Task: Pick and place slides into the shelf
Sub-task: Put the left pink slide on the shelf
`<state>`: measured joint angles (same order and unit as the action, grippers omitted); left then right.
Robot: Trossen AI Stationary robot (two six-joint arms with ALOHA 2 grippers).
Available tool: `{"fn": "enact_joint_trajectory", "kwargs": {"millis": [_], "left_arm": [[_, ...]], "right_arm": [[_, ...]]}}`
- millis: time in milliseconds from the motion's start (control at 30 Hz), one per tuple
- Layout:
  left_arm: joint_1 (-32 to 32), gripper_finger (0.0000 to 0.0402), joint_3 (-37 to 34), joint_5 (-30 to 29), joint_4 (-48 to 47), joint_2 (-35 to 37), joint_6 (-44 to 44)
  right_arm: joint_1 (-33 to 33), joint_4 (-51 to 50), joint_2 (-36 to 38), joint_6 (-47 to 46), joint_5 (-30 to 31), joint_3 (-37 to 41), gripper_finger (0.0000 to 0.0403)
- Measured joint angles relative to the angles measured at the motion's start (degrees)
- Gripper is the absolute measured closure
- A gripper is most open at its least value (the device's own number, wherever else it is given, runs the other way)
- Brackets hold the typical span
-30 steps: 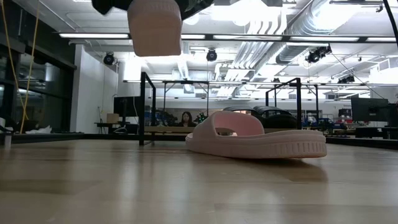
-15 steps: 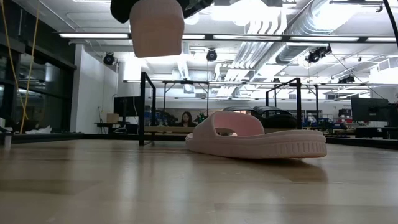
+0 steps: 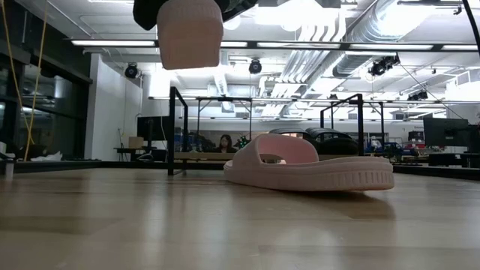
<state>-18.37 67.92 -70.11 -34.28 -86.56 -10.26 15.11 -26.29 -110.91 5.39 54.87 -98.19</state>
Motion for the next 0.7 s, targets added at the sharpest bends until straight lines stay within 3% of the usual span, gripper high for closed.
{"fn": "enact_joint_trajectory", "kwargs": {"millis": [433, 700], "left_arm": [[0.0, 0.0392, 0.0, 1.8, -0.2, 0.0, 0.7], [0.0, 0.0396, 0.0, 1.6, -0.3, 0.0, 1.1]], "right_arm": [[0.1, -0.2, 0.0, 0.0, 0.2, 0.0, 0.0403], [0.3, -0.2, 0.0, 0.2, 0.5, 0.0, 0.0403]]}}
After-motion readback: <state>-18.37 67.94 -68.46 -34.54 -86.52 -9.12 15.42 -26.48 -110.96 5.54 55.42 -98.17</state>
